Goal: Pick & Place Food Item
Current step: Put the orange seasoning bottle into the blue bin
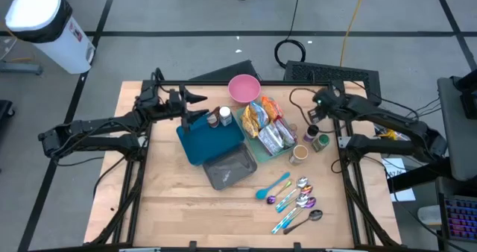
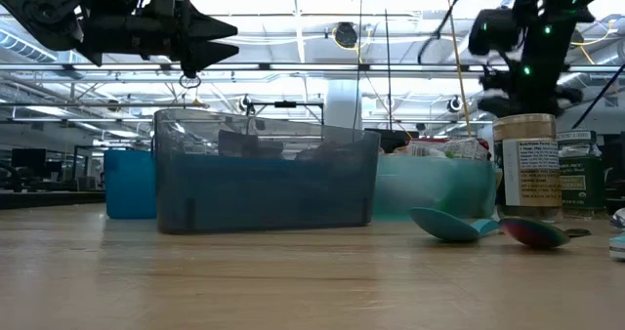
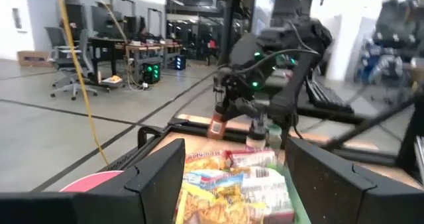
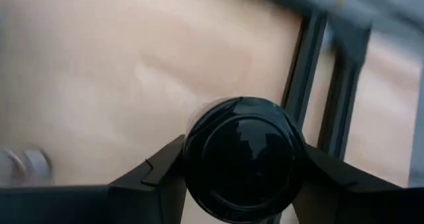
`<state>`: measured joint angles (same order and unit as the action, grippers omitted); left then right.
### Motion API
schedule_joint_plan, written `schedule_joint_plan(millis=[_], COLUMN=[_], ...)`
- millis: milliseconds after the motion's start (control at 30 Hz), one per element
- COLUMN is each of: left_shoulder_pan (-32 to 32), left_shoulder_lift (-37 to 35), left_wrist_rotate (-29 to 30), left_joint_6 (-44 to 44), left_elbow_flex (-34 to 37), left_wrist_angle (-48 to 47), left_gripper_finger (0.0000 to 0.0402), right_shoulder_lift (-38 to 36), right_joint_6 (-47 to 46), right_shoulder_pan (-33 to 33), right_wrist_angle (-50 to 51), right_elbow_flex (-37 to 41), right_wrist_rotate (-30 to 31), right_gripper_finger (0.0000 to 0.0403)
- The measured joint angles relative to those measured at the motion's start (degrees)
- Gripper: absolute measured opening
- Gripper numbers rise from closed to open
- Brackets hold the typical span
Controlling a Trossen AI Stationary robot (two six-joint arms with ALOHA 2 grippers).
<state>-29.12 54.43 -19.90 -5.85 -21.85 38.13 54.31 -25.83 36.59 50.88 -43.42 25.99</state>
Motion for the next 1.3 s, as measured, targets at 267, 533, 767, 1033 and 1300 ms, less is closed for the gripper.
schedule_joint_plan(millis=[267, 533, 767, 1033, 1300], left_shoulder_pan=[2.5, 10.8, 16.2, 20.0, 22.2], left_shoulder_lift=[0.0, 5.5, 18.9, 33.5, 41.4], left_wrist_rotate=[1.5, 5.2, 5.4, 2.8, 0.9], left_joint_6=[-6.7, -4.7, -1.5, 6.0, 5.8], left_elbow_flex=[0.0, -3.2, -21.2, -38.8, -46.1], left_wrist_angle=[3.3, 7.8, -13.3, -26.7, -32.5], left_gripper_finger=[0.0269, 0.0269, 0.0269, 0.0269, 0.0269], right_shoulder_lift=[-8.5, -7.2, 0.1, 7.0, 9.7], right_joint_6=[17.3, 26.0, 24.1, 24.9, 27.0], right_shoulder_pan=[-5.7, -16.8, -26.3, -33.6, -37.9], right_wrist_angle=[-22.9, -50.1, -65.2, -68.1, -68.1], right_elbow_flex=[0.5, 9.2, 11.6, 7.9, 5.2], right_wrist_rotate=[-6.4, -20.2, -24.8, -24.6, -22.7], right_gripper_finger=[0.0194, 0.0194, 0.0194, 0.0194, 0.0194])
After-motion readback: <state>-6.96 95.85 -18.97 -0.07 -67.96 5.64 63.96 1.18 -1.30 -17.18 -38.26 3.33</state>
